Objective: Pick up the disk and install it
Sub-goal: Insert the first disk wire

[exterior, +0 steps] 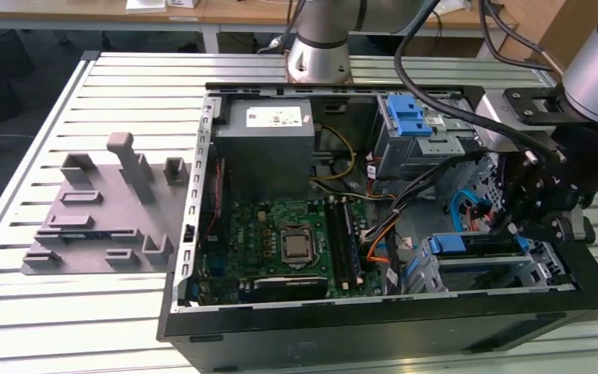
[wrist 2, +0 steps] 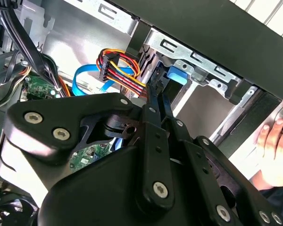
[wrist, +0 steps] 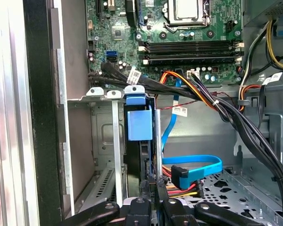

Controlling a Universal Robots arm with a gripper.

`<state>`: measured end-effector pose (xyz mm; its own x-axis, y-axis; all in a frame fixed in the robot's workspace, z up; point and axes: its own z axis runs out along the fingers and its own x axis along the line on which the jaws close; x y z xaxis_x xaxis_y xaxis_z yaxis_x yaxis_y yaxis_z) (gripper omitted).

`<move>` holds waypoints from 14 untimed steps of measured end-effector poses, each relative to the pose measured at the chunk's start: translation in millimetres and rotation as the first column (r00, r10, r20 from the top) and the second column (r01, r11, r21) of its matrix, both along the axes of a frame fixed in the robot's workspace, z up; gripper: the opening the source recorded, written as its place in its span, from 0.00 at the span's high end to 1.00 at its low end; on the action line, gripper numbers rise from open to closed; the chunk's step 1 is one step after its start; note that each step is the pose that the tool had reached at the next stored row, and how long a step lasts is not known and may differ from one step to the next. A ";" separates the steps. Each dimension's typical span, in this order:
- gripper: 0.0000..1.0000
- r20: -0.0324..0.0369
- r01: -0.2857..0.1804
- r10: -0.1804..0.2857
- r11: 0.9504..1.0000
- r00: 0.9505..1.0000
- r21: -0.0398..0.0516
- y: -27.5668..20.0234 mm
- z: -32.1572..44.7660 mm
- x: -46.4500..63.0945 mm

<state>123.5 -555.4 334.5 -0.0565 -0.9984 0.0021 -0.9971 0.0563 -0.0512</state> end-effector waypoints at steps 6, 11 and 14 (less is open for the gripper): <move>0.84 0.000 -0.001 0.001 1.000 1.000 0.004 -1.7 -1.4 -0.2; 0.84 0.000 -0.002 0.002 1.000 1.000 0.006 -2.6 -3.2 -0.4; 0.84 0.000 -0.003 0.003 1.000 1.000 0.006 -3.0 -4.2 -0.5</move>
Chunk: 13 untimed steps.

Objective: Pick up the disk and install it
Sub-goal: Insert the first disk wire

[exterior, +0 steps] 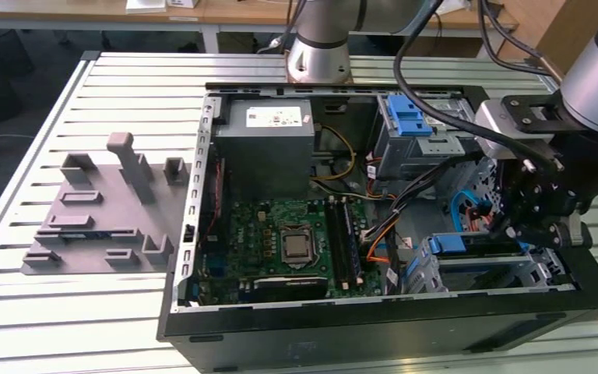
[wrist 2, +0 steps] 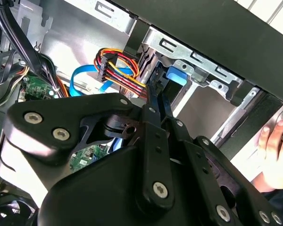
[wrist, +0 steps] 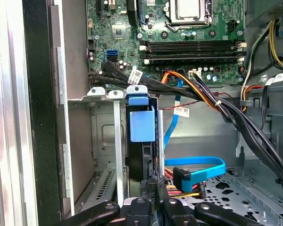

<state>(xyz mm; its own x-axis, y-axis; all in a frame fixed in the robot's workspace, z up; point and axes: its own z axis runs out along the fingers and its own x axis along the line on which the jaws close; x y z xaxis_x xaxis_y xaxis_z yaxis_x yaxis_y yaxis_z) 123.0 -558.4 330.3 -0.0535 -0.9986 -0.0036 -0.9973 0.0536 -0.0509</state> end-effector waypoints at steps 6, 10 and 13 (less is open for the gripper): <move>0.82 0.000 0.000 0.000 1.000 1.000 0.000 0.0 -2.2 0.0; 0.76 0.000 0.000 0.000 1.000 1.000 0.000 0.0 -1.5 0.0; 0.76 0.000 0.000 0.000 1.000 1.000 0.000 0.0 1.7 0.0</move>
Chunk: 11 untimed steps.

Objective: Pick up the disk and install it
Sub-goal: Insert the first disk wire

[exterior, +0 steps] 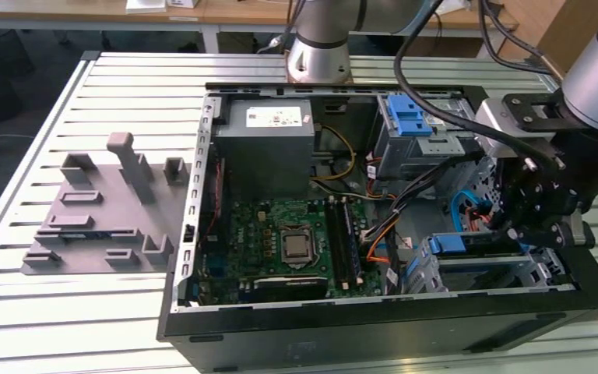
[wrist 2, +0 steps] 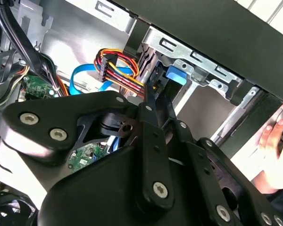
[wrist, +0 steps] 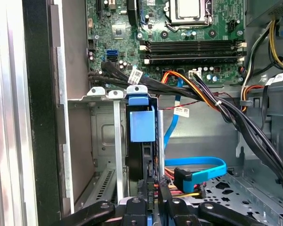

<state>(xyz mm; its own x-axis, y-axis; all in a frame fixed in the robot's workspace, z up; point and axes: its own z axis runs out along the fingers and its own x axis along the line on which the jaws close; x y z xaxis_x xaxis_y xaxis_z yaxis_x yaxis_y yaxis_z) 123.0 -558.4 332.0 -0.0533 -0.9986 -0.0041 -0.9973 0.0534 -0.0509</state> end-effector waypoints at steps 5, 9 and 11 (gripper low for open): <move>0.77 0.000 0.000 0.000 1.000 1.000 0.000 0.0 3.6 0.0; 0.89 0.000 0.000 0.000 1.000 1.000 0.000 0.0 4.5 0.0; 0.89 0.000 0.000 0.000 1.000 1.000 0.000 0.0 4.7 0.0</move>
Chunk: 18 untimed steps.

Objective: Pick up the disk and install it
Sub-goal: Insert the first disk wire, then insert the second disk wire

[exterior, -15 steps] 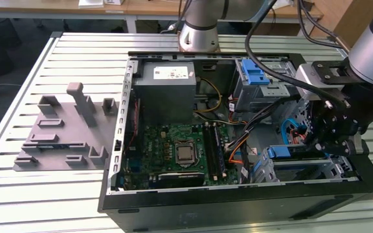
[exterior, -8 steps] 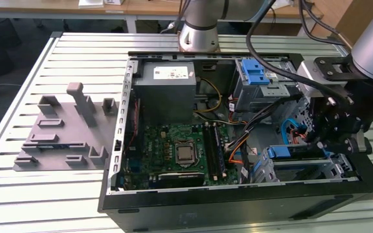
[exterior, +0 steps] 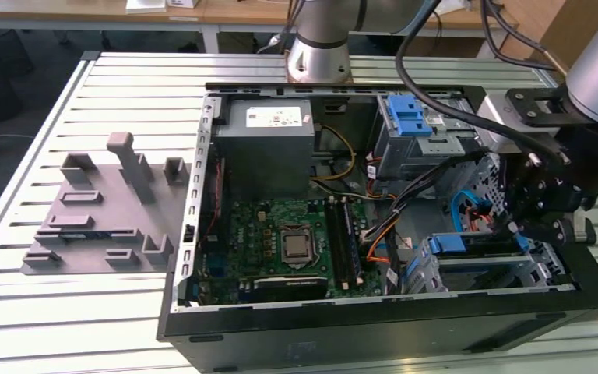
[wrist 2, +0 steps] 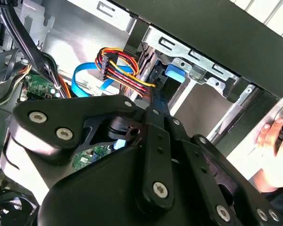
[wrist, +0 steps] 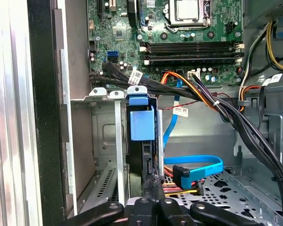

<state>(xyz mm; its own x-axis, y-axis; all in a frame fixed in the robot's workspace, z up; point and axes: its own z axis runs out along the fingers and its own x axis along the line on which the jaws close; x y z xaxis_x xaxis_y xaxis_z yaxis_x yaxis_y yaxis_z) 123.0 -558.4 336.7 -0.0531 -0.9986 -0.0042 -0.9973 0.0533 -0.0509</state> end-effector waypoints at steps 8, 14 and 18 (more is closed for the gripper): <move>0.89 0.000 0.000 0.000 1.000 1.000 0.000 0.0 1.7 0.0; 0.89 0.000 0.000 0.000 1.000 1.000 0.000 0.0 4.2 0.0; 0.89 0.000 0.000 0.000 1.000 1.000 0.000 0.0 6.6 0.0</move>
